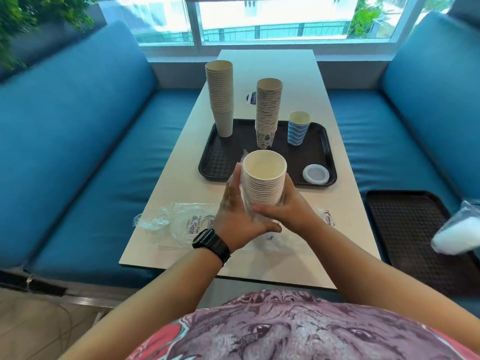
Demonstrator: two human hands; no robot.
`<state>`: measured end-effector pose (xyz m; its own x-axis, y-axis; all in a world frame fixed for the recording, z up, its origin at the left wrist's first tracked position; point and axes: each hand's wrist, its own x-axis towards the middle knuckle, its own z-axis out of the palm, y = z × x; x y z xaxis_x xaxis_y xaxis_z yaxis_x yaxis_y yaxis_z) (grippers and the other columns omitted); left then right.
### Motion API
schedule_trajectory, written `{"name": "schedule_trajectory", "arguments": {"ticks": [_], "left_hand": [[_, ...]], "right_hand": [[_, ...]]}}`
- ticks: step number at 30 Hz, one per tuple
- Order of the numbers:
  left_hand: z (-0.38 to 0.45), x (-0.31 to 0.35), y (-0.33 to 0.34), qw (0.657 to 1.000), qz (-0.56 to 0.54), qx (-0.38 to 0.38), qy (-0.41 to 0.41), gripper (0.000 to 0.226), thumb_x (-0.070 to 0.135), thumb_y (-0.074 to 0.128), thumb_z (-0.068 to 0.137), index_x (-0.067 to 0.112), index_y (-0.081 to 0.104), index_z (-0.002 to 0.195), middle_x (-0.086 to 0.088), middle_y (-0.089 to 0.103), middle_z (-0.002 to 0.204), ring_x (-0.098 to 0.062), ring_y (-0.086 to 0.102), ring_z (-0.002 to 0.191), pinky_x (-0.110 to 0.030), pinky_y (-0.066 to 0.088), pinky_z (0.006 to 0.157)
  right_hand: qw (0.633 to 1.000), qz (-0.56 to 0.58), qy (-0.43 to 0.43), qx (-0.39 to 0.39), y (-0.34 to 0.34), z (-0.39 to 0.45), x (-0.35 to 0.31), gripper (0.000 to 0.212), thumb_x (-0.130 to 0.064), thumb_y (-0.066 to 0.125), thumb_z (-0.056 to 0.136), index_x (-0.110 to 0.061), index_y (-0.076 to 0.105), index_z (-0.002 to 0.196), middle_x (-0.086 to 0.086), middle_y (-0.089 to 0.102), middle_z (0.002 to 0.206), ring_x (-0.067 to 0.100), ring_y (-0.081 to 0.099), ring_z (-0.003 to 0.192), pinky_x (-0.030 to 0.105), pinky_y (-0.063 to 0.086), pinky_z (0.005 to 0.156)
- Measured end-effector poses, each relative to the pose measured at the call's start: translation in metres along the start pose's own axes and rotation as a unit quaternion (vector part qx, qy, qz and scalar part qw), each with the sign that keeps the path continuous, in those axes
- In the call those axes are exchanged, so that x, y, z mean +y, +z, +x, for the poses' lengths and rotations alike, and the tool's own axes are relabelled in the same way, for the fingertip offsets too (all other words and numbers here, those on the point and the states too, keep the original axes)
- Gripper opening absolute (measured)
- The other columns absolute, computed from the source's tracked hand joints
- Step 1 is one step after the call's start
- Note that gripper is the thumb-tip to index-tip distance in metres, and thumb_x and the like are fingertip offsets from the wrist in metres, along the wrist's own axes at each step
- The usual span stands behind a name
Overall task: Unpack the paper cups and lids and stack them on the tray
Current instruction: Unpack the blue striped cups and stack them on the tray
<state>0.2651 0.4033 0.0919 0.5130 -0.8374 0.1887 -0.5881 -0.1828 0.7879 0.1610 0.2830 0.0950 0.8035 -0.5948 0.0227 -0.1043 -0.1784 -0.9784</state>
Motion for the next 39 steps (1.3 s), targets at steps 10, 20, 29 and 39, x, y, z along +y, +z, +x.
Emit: {"name": "schedule_trajectory", "arguments": {"ticks": [10, 20, 29, 39], "left_hand": [[0.018, -0.007, 0.015, 0.997, -0.077, -0.009, -0.022, 0.118, 0.029, 0.089, 0.066, 0.024, 0.006, 0.149, 0.005, 0.043, 0.137, -0.003, 0.049, 0.12, -0.024, 0.044, 0.103], [0.03, 0.004, 0.017, 0.995, -0.085, 0.032, 0.031, 0.133, 0.041, 0.085, 0.064, 0.028, -0.016, 0.15, 0.009, 0.027, 0.154, 0.013, 0.033, 0.135, -0.008, 0.034, 0.105], [0.061, 0.016, -0.011, 0.988, -0.111, 0.072, 0.077, 0.12, 0.05, 0.08, 0.065, 0.049, -0.005, 0.148, -0.007, 0.031, 0.157, -0.02, 0.044, 0.137, -0.047, 0.047, 0.105], [0.074, 0.001, -0.037, 0.99, -0.094, 0.037, 0.096, 0.112, 0.043, 0.082, 0.072, 0.046, 0.0, 0.147, 0.001, 0.04, 0.146, -0.002, 0.049, 0.121, -0.017, 0.044, 0.099]], "right_hand": [[0.987, 0.113, 0.066, -0.09, -0.008, -0.005, -0.013, 0.1, -0.031, 0.084, 0.053, -0.028, 0.031, 0.138, -0.004, 0.056, 0.129, 0.006, 0.057, 0.117, 0.021, 0.051, 0.087], [0.99, 0.132, 0.029, 0.047, 0.007, -0.006, -0.024, 0.076, -0.034, 0.073, 0.072, -0.027, 0.035, 0.137, -0.005, 0.054, 0.134, 0.01, 0.051, 0.126, 0.023, 0.046, 0.099], [0.992, 0.094, 0.018, 0.08, 0.001, 0.015, -0.056, 0.086, -0.063, 0.067, 0.074, -0.033, 0.032, 0.147, -0.009, 0.052, 0.138, 0.009, 0.049, 0.128, 0.029, 0.042, 0.106], [0.98, -0.117, -0.109, 0.121, -0.016, 0.04, -0.098, 0.034, -0.032, 0.059, 0.094, -0.05, 0.051, 0.122, -0.009, 0.053, 0.137, 0.009, 0.05, 0.126, 0.04, 0.041, 0.109]]}}
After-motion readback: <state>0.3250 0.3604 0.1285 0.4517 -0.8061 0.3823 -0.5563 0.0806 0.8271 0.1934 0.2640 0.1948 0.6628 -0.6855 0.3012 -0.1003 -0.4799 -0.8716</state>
